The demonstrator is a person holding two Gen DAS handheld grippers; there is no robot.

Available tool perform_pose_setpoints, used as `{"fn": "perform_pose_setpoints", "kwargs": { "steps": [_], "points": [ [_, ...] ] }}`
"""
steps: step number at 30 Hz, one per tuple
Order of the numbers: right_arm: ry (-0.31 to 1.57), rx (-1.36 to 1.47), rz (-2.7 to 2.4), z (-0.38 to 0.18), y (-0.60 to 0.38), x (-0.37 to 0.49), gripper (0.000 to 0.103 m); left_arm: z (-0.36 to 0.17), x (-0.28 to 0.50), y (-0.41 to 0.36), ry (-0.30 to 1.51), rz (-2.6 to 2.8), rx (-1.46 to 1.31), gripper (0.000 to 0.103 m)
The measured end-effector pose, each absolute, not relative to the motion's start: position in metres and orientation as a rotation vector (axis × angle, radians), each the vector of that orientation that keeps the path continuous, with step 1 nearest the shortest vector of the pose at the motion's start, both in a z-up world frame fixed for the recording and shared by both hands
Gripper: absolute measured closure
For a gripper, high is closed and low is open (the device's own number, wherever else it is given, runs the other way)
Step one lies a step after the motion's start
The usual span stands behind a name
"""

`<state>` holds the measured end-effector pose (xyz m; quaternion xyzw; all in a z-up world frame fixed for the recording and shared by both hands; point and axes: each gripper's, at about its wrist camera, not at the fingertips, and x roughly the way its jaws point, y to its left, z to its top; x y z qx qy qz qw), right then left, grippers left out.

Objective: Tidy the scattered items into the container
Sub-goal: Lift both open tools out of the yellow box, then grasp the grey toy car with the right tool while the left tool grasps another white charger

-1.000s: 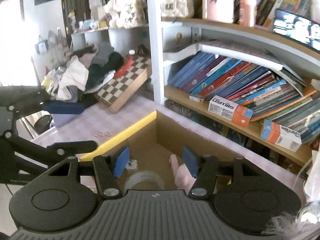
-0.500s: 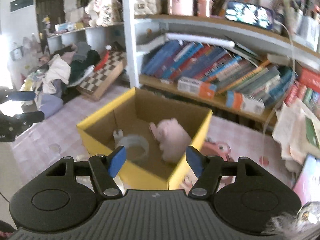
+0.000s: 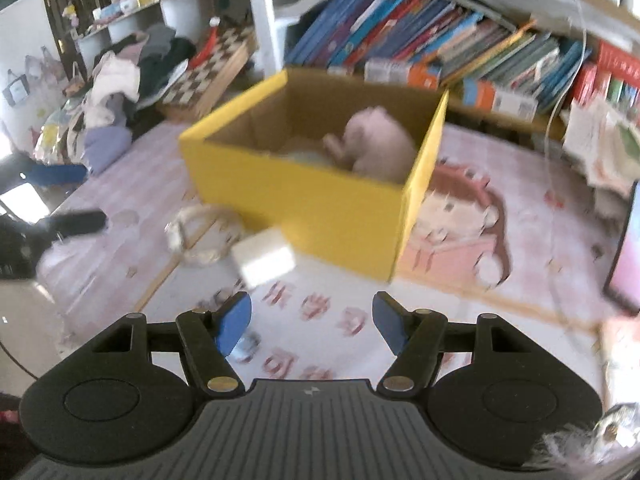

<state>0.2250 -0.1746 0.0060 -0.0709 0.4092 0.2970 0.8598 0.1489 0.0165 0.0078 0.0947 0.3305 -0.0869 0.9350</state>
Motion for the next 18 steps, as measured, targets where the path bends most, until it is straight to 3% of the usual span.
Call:
{"fn": "perform_pose_setpoints", "kwargs": {
  "steps": [9,18],
  "points": [
    [0.940,-0.208,0.684,-0.019,-0.144,0.215,0.038,-0.046,0.134,-0.011,0.845,-0.321,0.174,0.033],
    [0.926,-0.300,0.772,-0.035,-0.110,0.216,0.037,-0.064,0.134,-0.026,0.864,-0.358,0.251,0.033]
  ]
}}
